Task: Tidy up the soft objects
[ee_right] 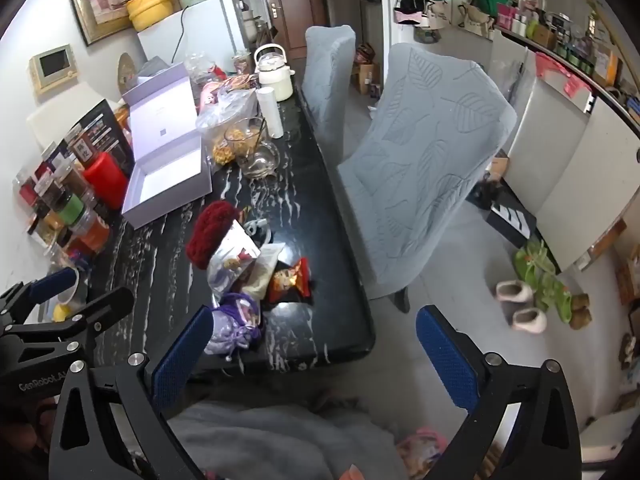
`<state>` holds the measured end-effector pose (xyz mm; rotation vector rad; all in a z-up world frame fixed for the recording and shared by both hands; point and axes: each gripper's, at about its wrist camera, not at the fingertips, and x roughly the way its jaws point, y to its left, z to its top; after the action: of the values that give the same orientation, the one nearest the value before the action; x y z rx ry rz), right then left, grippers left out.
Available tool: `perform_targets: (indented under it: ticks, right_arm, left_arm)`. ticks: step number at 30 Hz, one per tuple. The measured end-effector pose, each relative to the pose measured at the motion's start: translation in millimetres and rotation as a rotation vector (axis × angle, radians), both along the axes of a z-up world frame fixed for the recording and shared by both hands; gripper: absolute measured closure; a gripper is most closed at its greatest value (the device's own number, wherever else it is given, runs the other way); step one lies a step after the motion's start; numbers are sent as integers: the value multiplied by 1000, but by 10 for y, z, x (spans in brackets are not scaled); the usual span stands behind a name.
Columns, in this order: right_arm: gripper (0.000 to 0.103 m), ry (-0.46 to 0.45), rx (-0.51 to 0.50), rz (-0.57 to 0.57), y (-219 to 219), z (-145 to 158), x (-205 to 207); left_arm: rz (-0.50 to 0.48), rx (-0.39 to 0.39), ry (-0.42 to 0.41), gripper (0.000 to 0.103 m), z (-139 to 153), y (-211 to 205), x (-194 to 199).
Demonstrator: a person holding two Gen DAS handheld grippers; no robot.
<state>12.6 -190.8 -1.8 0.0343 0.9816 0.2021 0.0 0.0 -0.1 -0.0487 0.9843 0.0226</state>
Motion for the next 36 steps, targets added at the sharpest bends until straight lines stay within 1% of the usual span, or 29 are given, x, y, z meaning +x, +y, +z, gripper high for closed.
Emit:
perform_targets:
  ticks: [2,8,9,15,17,36]
  right_arm:
    - [0,-5,4,2,-5,3,3]
    - [0,-7,3,0,-19,9,11]
    - [0,-7,2,0,-21,10,13]
    - [0,-3,0,0,-24,-4,12]
    - [0,-4,0,0,-39,18,31]
    - [0,-7,-3,-2,-50,21,25]
  left_arm:
    - [-3,-14,-4,0,-1,4,-1]
    - [-6,-23,3,0,-5,36,-23]
    - [-7,-25,3,0,-41,-10,-8]
    - [-2,-13,-2,0,-37,-20,-40]
    - [-6,-15,8,0,-10,-14,26]
    - [-9,-14,5,0,-20,-47,14]
